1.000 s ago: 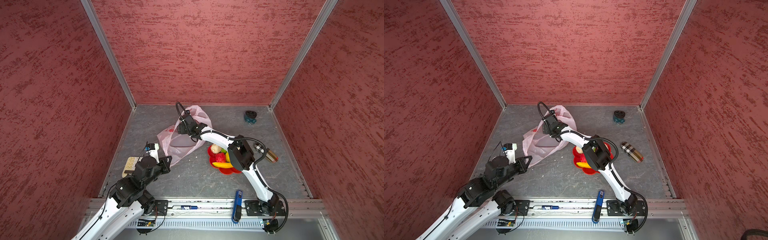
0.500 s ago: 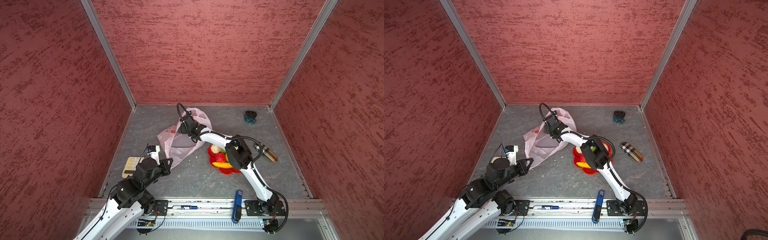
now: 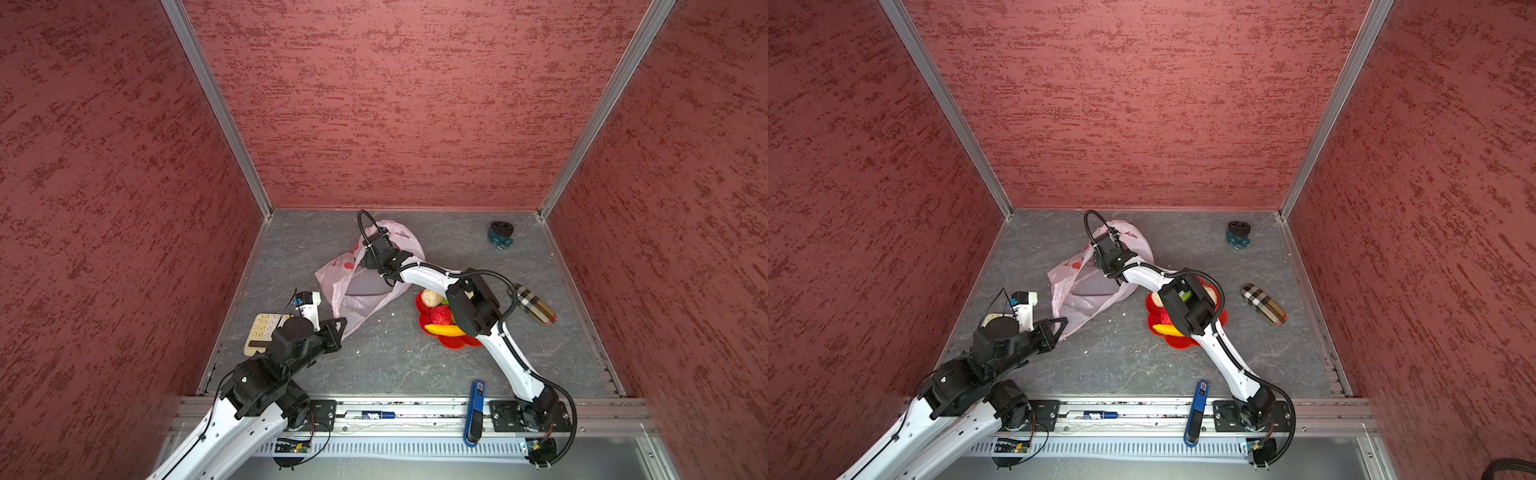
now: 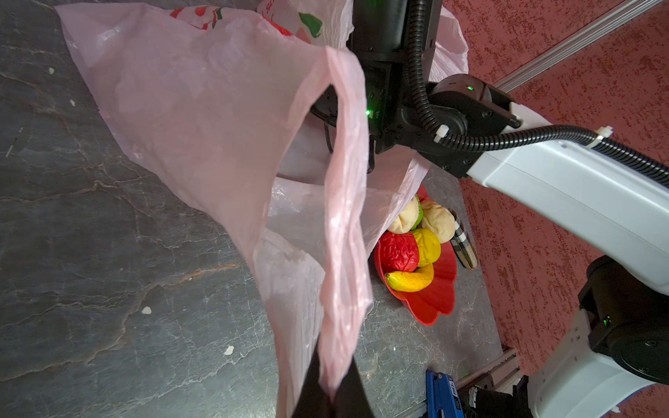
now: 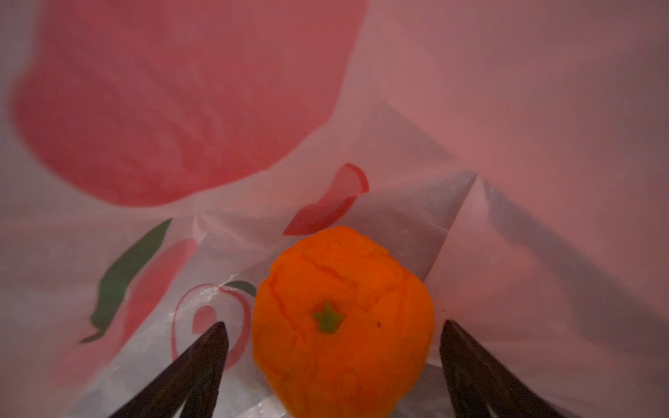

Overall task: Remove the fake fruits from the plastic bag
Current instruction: 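Close the right gripper on the orange tangerine in the bag, then lift the tangerine out with right gripper while left gripper releases the bag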

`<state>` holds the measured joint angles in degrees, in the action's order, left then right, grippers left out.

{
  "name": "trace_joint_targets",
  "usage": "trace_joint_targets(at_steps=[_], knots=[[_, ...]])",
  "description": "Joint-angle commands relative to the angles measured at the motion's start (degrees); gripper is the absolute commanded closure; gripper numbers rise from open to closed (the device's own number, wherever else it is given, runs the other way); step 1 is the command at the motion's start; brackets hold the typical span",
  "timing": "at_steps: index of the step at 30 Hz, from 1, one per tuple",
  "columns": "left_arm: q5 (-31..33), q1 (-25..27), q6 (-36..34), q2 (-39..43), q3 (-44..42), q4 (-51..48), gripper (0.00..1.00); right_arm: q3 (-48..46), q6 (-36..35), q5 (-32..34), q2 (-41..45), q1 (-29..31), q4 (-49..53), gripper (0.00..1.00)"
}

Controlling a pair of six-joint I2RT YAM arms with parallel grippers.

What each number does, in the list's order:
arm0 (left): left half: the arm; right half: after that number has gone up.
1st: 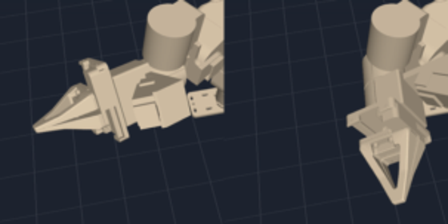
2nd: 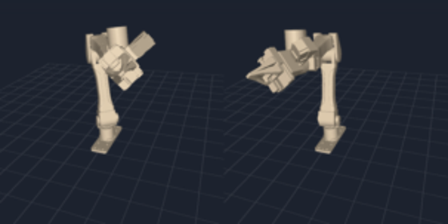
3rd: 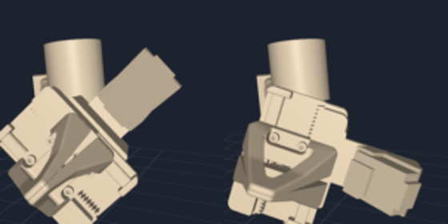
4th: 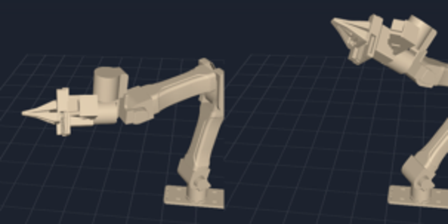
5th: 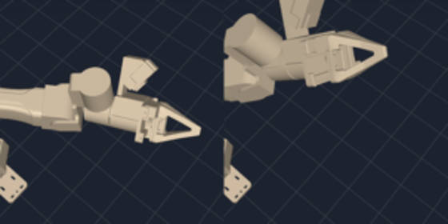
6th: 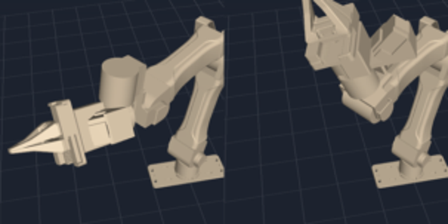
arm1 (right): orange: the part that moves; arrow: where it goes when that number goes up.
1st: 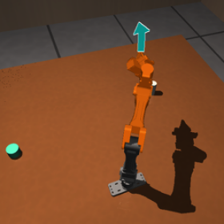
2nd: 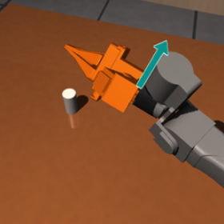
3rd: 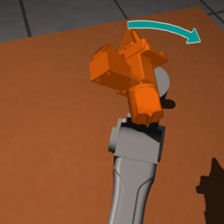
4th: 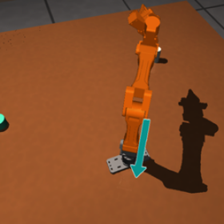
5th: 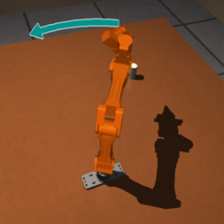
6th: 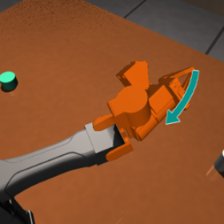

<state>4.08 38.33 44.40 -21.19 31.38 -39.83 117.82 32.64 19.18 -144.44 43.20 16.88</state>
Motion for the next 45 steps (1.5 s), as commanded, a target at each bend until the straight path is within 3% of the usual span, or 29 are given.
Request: trace_joint_targets(at_steps=[1, 9, 23, 30, 36, 45], knots=[[-0.4, 0.3, 0.3, 0.6, -0.6, 0.5, 0.99, 2.9, 1.6, -0.4, -1.0, -0.9, -0.9, 0.10], [-0.4, 0.5, 0.4, 1.0, -0.4, 0.1, 0.99, 3.1, 2.3, -1.1, -1.4, -1.2, -1.8, 0.16], [-0.6, 0.4, -1.0, -0.7, 0.6, 1.1, 0.99, 3.0, 2.3, -4.1, -1.8, -1.8, -1.9, 0.40], [-1.0, 0.5, -1.7, -2.7, 0.6, 3.6, 0.99, 2.1, 1.4, -6.5, -0.5, -1.8, -1.4, 0.64], [0.7, 0.4, -3.3, -4.9, 1.0, 6.0, 0.99, -7.7, 1.0, -10.2, 7.3, -1.7, -5.6, 0.73], [4.0, 0.2, -8.8, -15.2, 3.9, 13.9, 0.99, -24.3, 0.6, -20.8, 23.3, -0.2, -9.2, 0.75]])
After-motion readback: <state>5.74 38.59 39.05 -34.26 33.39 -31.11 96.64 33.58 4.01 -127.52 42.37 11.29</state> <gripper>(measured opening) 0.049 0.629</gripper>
